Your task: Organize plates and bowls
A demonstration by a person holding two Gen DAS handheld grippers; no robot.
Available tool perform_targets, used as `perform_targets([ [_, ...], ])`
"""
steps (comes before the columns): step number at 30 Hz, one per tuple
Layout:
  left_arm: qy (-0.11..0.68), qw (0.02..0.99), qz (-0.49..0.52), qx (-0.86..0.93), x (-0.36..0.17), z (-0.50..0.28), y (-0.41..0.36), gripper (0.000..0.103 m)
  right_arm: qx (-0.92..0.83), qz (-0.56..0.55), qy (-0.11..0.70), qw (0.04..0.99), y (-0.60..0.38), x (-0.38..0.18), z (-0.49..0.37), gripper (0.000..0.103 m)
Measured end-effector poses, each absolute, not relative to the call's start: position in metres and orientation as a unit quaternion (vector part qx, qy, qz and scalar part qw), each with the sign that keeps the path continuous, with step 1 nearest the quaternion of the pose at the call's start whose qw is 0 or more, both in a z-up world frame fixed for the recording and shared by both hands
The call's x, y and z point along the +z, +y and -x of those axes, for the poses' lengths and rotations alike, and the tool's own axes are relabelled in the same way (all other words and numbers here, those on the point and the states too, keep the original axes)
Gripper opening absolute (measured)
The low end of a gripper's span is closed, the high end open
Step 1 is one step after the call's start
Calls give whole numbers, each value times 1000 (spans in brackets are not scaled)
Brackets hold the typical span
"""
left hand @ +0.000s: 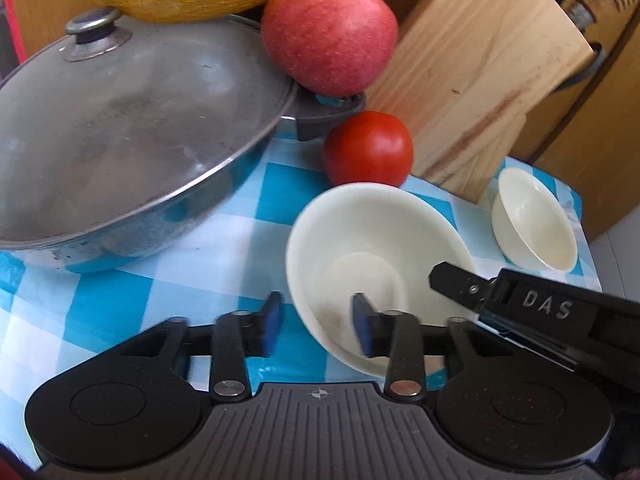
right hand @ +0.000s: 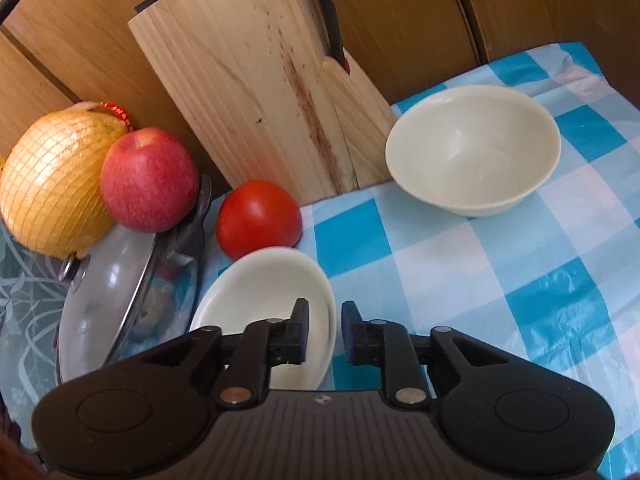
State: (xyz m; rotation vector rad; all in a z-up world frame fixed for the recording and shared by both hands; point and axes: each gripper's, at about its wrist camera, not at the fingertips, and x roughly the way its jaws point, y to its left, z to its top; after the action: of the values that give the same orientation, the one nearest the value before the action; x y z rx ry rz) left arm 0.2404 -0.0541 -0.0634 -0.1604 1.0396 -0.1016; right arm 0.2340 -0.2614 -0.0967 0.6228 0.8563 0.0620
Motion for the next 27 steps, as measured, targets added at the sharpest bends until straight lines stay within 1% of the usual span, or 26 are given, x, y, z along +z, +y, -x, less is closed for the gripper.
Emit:
perform_targets([
  [2, 493, 866, 74, -48, -63, -242, -54, 62, 31, -299, 410, 861, -261, -97, -237, 18],
  [5, 485, 871, 68, -45, -61, -242, -56, 64, 22, -285, 407, 868, -258, -96, -236, 18],
  [6, 485, 871, 69, -49, -61, -243, -57, 62, 21, -278, 406, 870, -257, -95, -236, 18],
  [7, 485, 870, 70, -52, -61, -243, -58, 58, 21, -274, 407, 871, -256, -94, -236, 18],
  [10, 491, 866, 67, -62, -63, -245, -63, 43, 21, -272, 411, 870, -254, -96, -236, 13],
  [12, 487, 870, 50, -54, -62, -243, -67, 39, 18, -275, 410, 869, -254, -96, -236, 12],
  [18, 465, 882, 47, -61, -48, -236, -69, 39, 23, -281, 385, 879, -257, -83, -229, 12],
  [20, 455, 887, 41, -61, -44, -234, -72, 43, 25, -281, 384, 879, -256, -82, -229, 11],
  [27, 450, 890, 35, -66, -39, -229, -78, 43, 17, -272, 376, 886, -256, -71, -223, 11],
])
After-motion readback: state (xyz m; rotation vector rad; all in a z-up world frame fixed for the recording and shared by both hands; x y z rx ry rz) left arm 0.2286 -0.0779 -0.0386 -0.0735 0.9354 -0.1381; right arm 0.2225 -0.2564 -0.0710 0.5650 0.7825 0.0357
